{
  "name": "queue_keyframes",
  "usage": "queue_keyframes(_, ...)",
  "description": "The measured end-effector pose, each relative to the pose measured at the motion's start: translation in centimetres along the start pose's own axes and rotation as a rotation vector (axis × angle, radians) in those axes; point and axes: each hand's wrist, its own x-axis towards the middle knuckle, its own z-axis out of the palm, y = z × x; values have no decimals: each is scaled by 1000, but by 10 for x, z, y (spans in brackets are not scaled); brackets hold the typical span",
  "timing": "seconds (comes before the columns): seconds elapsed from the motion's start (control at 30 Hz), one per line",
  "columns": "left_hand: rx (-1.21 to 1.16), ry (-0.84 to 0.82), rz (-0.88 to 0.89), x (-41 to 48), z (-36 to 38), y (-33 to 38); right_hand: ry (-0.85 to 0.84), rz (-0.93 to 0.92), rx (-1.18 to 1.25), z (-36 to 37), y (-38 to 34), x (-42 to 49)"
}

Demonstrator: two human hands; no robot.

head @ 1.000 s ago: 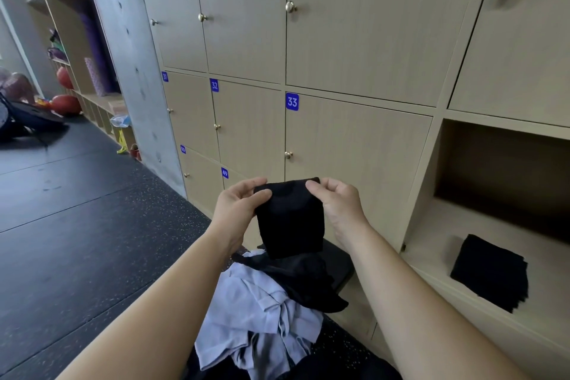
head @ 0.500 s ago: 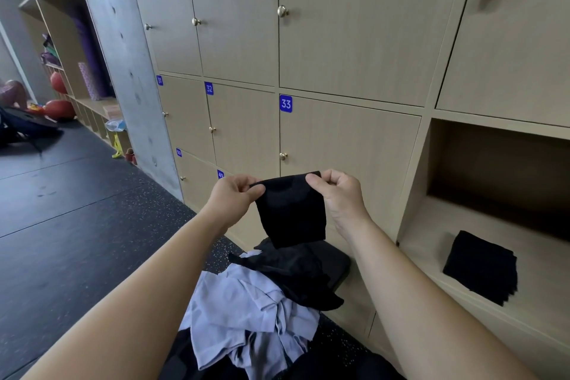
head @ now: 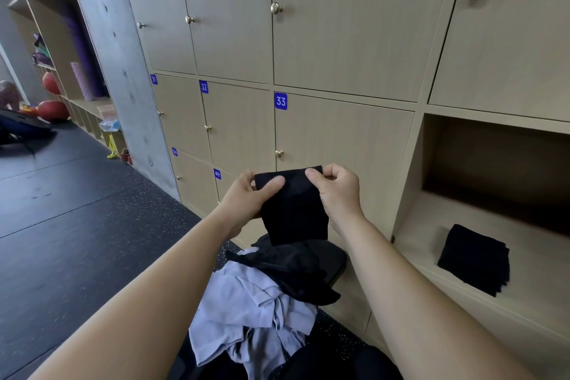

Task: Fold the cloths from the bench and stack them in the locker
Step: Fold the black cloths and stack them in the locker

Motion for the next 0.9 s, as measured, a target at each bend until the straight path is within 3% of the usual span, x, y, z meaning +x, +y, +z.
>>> queue_keyframes(0.2, -33, 56, 43, 7, 15, -1, -65, 116, 104, -16, -3, 0)
queue_keyframes(0.37, -113, 58, 44, 11, 26, -1, -332, 252, 33, -32, 0, -4)
queue_keyframes(0.5, -210, -36, -13, 4, 39, -1, -209, 166, 57, -38, 8, -1)
queue_keyframes(0.67, -126, -204, -123, -2, 61, -10, -108, 69, 50, -56, 9, 2)
queue_keyframes(0.83, -97, -142, -69, 7, 82, -15, -209, 125, 2, -81, 9, 1)
queue_keyframes(0.9, -115, -145, -68, 8, 89, -14, -175, 92, -38, -88, 10, 1)
